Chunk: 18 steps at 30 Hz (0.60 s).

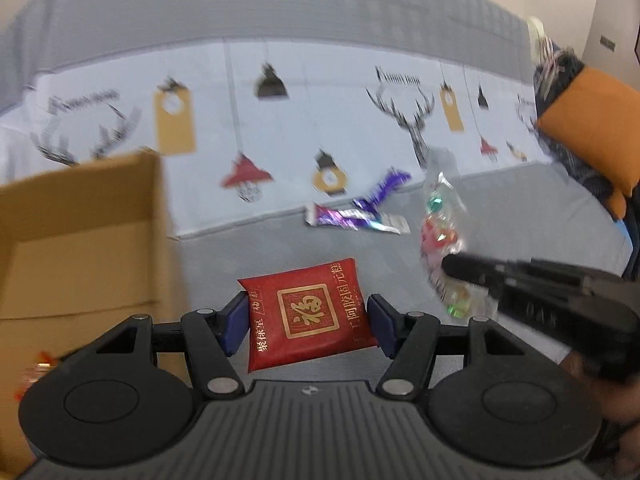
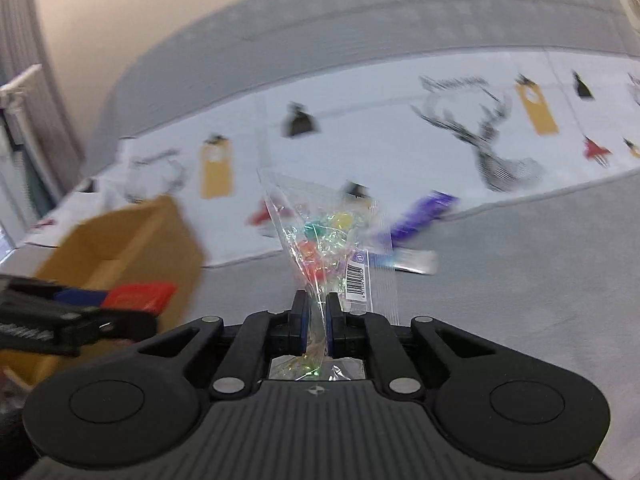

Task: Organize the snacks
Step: 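Lift the red pack and candy bag and carry both over the box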

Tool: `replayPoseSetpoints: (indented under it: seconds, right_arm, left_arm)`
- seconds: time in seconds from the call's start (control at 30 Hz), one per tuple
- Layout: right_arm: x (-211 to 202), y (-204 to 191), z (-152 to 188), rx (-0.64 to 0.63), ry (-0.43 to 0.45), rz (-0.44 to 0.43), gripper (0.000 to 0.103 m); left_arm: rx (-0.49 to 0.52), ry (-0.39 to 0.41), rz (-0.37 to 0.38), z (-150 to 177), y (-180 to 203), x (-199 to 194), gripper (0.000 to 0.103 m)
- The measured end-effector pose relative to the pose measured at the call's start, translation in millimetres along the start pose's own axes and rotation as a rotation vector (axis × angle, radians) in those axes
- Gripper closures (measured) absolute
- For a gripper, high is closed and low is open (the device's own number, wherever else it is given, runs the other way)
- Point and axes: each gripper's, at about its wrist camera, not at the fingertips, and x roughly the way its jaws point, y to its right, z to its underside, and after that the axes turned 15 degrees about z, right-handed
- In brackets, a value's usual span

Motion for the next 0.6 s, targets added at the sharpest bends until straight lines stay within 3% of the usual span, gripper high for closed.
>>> replayPoseSetpoints:
  seconds: [0.17,0.23,0.4,0.6]
  right_arm:
    - [-54.3,-71.5,-23.1,-0.046,0.082,-0.094,0.094]
    - [-79.3,-102.5,-36.4,-0.078,0.13,-0.133,0.094]
    - [-128.6,-159.8,-65.8,-0.109,0.218,-0.227,0.094]
    - [-156.7,-219.8,-80.4,-0.208,0.282,-0.299,0.094]
  left_arm:
    - [0.012,0.118,-0.027,-7.9,-11.6,-74.9,0.035]
    - [-0.002,0.19,-0.012,-12.1,-16.5,-114.1,0.036]
    - [0.026,0.361,-0.07,-9.4,-21.6,-199.6,0.035]
    - [-0.051,0.469,-0.075,-1.6,-53.5,-255.6,0.035]
